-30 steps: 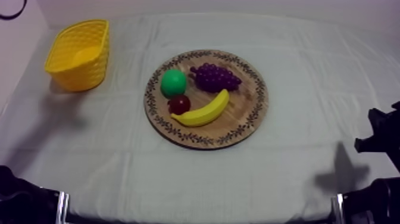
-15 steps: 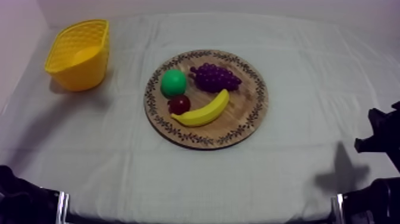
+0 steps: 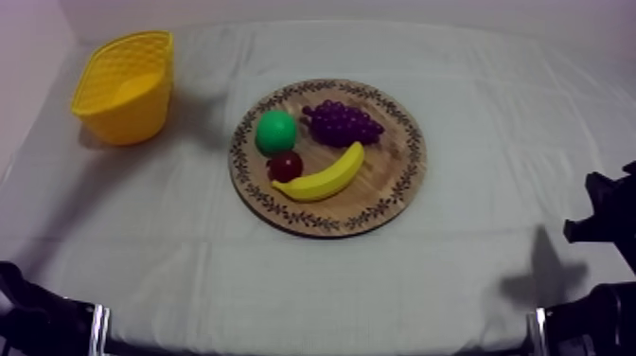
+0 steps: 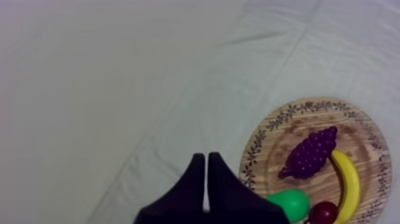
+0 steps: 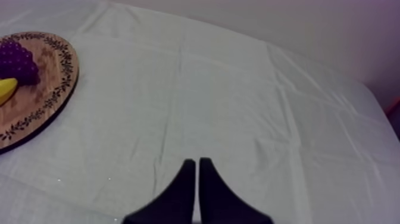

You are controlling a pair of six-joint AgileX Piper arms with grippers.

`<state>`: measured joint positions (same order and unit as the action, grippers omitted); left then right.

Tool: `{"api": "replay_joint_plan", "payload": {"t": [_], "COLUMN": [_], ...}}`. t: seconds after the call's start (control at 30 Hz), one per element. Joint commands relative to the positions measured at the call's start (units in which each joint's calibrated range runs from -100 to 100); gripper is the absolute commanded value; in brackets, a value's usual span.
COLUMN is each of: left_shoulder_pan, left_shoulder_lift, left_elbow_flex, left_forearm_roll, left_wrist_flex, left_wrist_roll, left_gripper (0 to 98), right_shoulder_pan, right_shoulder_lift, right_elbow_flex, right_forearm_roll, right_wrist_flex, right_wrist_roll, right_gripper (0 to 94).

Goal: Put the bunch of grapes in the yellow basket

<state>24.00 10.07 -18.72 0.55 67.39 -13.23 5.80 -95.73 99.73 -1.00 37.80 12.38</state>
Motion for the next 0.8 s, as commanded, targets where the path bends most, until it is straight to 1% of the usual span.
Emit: {"api": "replay_joint_plan", "payload": {"t": [0.0, 0.17, 0.33, 0.67, 0.77], "left_shoulder_pan": [0.30, 0.83, 0.97, 1.01, 1.03], "left_shoulder_lift": [2.23, 6.01, 8.12, 8.30, 7.89], "left_elbow_flex": [-2.26, -4.87, -4.92, -2.15, -1.01], "left_forearm_roll": [-0.04, -0.33, -0.34, -0.50, -0.76], "left_wrist_flex": [0.88, 3.36, 4.06, 2.58, 2.22], "left_wrist_roll": [-0.70, -2.41, -3.58, -4.64, -4.80], "left_gripper": [0.0, 0.0, 0.0, 0.1, 1.5], "right_shoulder_pan": [0.02, 0.02, 0.02, 0.02, 0.02], "right_shoulder_lift": [-0.02, -0.02, -0.02, -0.02, -0.02], "right_elbow_flex": [0.04, 0.04, 0.04, 0.04, 0.04], "right_forearm_roll": [0.00, 0.00, 0.00, 0.00, 0.00], "right_wrist_flex": [0.02, 0.02, 0.02, 0.02, 0.02], "right_wrist_roll": [0.01, 0.00, 0.00, 0.00, 0.00], "right_gripper": [0.2, 0.2, 0.2, 0.2, 0.2]}}
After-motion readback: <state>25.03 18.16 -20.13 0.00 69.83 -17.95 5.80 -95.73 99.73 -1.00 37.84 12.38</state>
